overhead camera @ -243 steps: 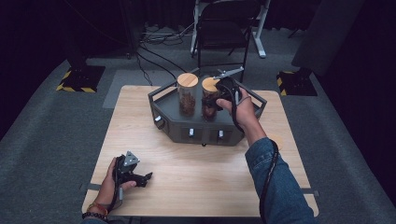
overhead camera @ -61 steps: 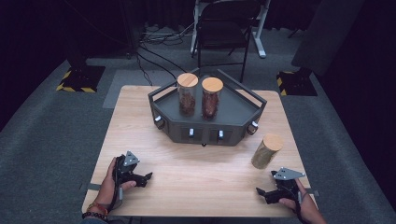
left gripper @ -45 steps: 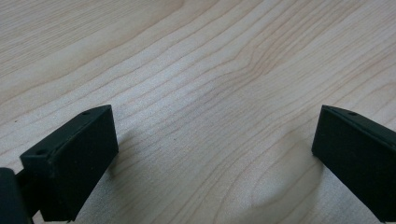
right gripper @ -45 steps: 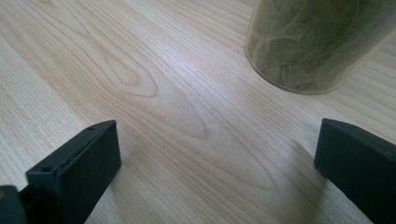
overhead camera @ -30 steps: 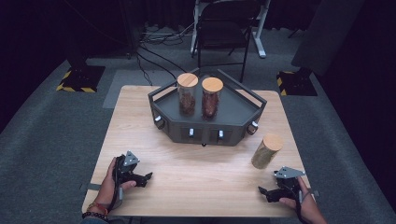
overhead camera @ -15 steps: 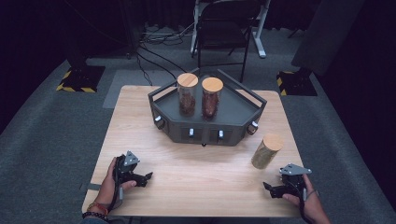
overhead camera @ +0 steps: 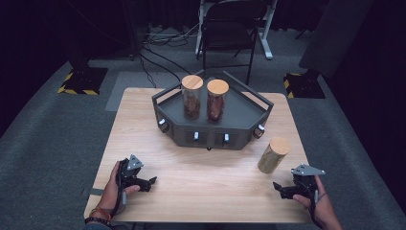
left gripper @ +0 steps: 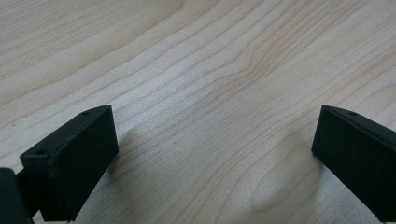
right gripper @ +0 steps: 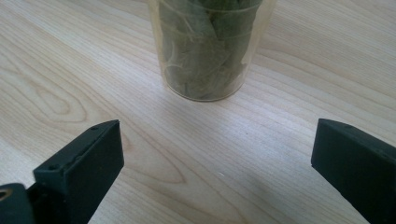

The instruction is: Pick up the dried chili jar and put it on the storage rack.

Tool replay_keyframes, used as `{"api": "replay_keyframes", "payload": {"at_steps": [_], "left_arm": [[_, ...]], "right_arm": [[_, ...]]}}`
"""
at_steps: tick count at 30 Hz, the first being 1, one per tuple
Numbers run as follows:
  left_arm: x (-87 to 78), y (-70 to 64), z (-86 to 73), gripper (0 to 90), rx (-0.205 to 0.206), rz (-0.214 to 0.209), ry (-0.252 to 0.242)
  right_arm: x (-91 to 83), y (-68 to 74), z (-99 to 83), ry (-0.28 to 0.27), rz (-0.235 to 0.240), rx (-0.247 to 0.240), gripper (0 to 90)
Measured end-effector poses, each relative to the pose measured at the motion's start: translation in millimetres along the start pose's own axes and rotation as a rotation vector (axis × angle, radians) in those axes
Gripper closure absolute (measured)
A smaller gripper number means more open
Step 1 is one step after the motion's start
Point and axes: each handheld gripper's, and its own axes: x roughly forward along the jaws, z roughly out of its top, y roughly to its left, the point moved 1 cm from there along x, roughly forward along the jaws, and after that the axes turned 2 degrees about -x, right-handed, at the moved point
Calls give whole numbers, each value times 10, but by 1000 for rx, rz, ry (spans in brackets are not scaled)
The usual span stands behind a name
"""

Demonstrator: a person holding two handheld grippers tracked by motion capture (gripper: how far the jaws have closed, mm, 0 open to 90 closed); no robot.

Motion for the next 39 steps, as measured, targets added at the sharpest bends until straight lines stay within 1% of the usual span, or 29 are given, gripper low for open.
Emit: {"api": "replay_keyframes", "payload": {"at_steps": [3,8,9,18,23,27,39], "left_arm": [[0,0,0,0,-1,0,0],[0,0,0,0,0,0,0],[0,0,0,0,0,0,1],[0,0,0,0,-1,0,0],[0,0,0,0,-1,0,0],[0,0,1,0,0,0,0],[0,0,0,0,0,0,0]], "right_arm": [[1,-13,15,6,1,0,21],[-12,-26,68,-8,10,2,21],[-13,-32,80,-10,12,9,21],[-22,-77,200,-28,9,8,22],[-16,-79,258,-23,10,-10,22],[-16,-65,318,-31,14,-28,22],[29,-43,477,-55,34,-37,23]]}}
